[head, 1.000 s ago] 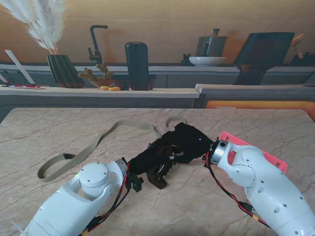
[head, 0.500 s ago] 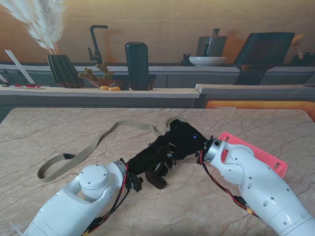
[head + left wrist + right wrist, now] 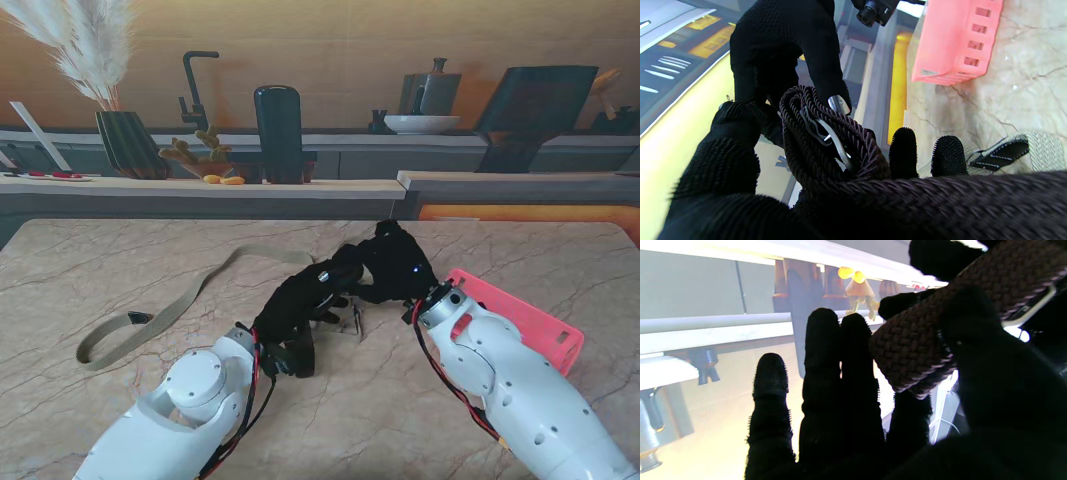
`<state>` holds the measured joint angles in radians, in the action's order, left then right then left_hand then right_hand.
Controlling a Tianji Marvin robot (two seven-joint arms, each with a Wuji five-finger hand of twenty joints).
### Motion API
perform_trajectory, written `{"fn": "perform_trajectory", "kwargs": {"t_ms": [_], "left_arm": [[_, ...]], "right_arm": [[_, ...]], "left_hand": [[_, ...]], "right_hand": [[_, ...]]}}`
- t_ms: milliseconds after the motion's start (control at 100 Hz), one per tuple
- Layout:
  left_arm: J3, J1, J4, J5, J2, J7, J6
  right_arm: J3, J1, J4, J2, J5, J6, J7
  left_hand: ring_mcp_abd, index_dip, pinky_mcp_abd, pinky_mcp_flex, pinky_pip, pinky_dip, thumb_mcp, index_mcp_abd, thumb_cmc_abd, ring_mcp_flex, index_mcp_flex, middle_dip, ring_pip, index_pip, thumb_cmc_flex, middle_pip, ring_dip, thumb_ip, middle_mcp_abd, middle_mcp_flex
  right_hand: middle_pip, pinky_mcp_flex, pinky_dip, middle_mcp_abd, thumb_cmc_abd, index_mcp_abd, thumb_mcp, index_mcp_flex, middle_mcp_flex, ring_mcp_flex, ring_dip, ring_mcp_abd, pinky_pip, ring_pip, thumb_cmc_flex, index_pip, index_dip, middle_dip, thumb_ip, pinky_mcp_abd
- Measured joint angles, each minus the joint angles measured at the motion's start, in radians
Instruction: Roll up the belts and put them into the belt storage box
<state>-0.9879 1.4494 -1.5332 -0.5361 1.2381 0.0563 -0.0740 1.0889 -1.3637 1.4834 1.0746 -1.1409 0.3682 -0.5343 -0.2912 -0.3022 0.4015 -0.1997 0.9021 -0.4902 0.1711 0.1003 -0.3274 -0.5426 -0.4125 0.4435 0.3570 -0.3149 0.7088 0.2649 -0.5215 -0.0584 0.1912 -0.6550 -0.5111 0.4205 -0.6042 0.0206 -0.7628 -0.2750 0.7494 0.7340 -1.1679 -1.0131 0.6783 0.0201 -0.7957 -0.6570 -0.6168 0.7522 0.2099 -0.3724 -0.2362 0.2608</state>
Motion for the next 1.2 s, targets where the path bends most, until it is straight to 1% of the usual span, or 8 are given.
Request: {"fn": "perform_trajectory", "kwargs": {"t_ms": [200, 370, 630, 730, 870, 990, 1120, 1200], "left_arm": [[0.003, 0.004, 0.0, -0.007, 0.005, 0.003, -0.007], [0.005, 0.016, -0.02, 0.039, 0.007, -0.049, -0.005], [0.001, 0.05, -0.067, 0.097, 0.011, -0.13, -0.002], [0.004, 0.056, -0.079, 0.135, 0.014, -0.173, -0.002], [0.015, 0.057, -0.09, 0.183, 0.017, -0.201, -0.004], [0.042, 0.05, -0.09, 0.237, 0.019, -0.235, -0.013], [0.069, 0.037, -0.075, 0.253, 0.029, -0.268, -0.028], [0.083, 0.028, -0.058, 0.256, 0.04, -0.3, -0.043]], "right_arm": [[0.014, -0.013, 0.016, 0.009, 0.0, -0.066, -0.053], [0.046, -0.03, 0.052, 0.018, -0.01, -0.114, -0.083], [0.117, -0.054, 0.104, 0.021, -0.031, -0.127, -0.094], [0.129, -0.059, 0.113, 0.019, -0.034, -0.13, -0.096], [0.137, -0.063, 0.119, 0.018, -0.029, -0.137, -0.098], [0.115, -0.059, 0.117, 0.019, 0.021, -0.142, -0.098], [0.057, -0.033, 0.088, 0.024, 0.054, -0.153, -0.099], [0.031, -0.018, 0.067, 0.033, 0.081, -0.163, -0.099]], "left_hand": [[0.001, -0.01, -0.008, 0.0, -0.031, 0.02, -0.007, 0.0, 0.0, -0.002, 0.0, -0.023, -0.004, 0.011, 0.0, -0.016, 0.022, 0.0, 0.001, 0.011], [0.001, -0.022, -0.008, -0.052, 0.083, -0.009, 0.018, -0.014, -0.013, -0.08, 0.0, -0.007, 0.229, 0.012, 0.008, -0.015, -0.171, 0.0, 0.001, 0.011], [0.001, -0.024, -0.009, -0.077, 0.148, -0.042, 0.086, -0.014, -0.02, -0.095, 0.002, 0.003, 0.319, 0.012, 0.009, 0.026, -0.208, 0.0, 0.001, 0.01], [0.001, -0.024, -0.011, -0.127, 0.246, -0.08, 0.14, -0.013, -0.032, -0.159, 0.002, 0.018, 0.46, 0.003, 0.008, 0.058, -0.273, 0.0, 0.001, 0.007], [0.109, -0.026, -0.04, -0.27, 0.477, -0.175, 0.206, -0.011, -0.043, -0.317, 0.003, 0.037, 0.753, -0.027, 0.005, 0.112, -0.37, 0.0, 0.001, -0.008], [0.199, -0.034, -0.067, -0.374, 0.607, -0.203, 0.23, -0.006, -0.055, -0.41, 0.012, 0.042, 0.921, -0.053, -0.015, 0.143, -0.394, 0.0, 0.001, -0.019], [0.22, -0.034, -0.08, -0.39, 0.632, -0.203, 0.221, -0.001, -0.055, -0.419, 0.015, 0.048, 0.959, -0.062, -0.026, 0.143, -0.404, 0.0, 0.0, -0.017], [0.215, -0.036, -0.08, -0.335, 0.615, -0.203, 0.23, -0.001, -0.055, -0.384, 0.041, 0.043, 0.926, -0.075, -0.025, 0.146, -0.404, 0.0, -0.001, 0.023]], "right_hand": [[-0.013, -0.012, 0.006, 0.002, -0.007, 0.0, 0.007, 0.0, 0.0, 0.0, 0.005, 0.003, -0.013, -0.014, 0.0, 0.007, -0.003, 0.0, 0.0, 0.001], [-0.026, -0.023, 0.014, 0.004, -0.007, 0.004, 0.007, 0.0, 0.0, 0.0, 0.009, 0.006, -0.023, -0.025, 0.0, 0.014, -0.003, 0.0, 0.0, 0.002], [-0.053, -0.03, 0.024, 0.012, -0.007, 0.023, 0.007, 0.0, 0.0, 0.0, 0.009, 0.012, -0.032, -0.046, 0.0, 0.037, -0.003, 0.0, 0.0, 0.002], [-0.055, -0.036, 0.025, 0.012, -0.007, 0.026, 0.007, 0.0, 0.0, 0.0, 0.009, 0.013, -0.034, -0.047, 0.0, 0.04, -0.003, 0.0, 0.0, 0.002], [-0.062, -0.037, 0.026, 0.013, -0.007, 0.033, 0.007, 0.0, 0.0, 0.001, 0.009, 0.014, -0.036, -0.048, 0.0, 0.042, -0.003, 0.0, 0.001, 0.002], [-0.067, -0.038, 0.036, 0.014, -0.007, 0.039, 0.007, 0.0, 0.0, 0.001, 0.009, 0.016, -0.036, -0.055, 0.0, 0.049, -0.003, 0.0, 0.001, 0.012], [-0.07, -0.038, 0.036, 0.017, -0.007, 0.047, 0.007, 0.0, 0.0, 0.001, 0.009, 0.019, -0.038, -0.06, 0.0, 0.057, -0.003, 0.0, 0.001, 0.013], [-0.07, -0.041, 0.037, 0.019, -0.007, 0.049, 0.007, 0.0, 0.0, 0.001, 0.009, 0.02, -0.041, -0.06, 0.0, 0.057, -0.003, 0.0, 0.001, 0.013]]}}
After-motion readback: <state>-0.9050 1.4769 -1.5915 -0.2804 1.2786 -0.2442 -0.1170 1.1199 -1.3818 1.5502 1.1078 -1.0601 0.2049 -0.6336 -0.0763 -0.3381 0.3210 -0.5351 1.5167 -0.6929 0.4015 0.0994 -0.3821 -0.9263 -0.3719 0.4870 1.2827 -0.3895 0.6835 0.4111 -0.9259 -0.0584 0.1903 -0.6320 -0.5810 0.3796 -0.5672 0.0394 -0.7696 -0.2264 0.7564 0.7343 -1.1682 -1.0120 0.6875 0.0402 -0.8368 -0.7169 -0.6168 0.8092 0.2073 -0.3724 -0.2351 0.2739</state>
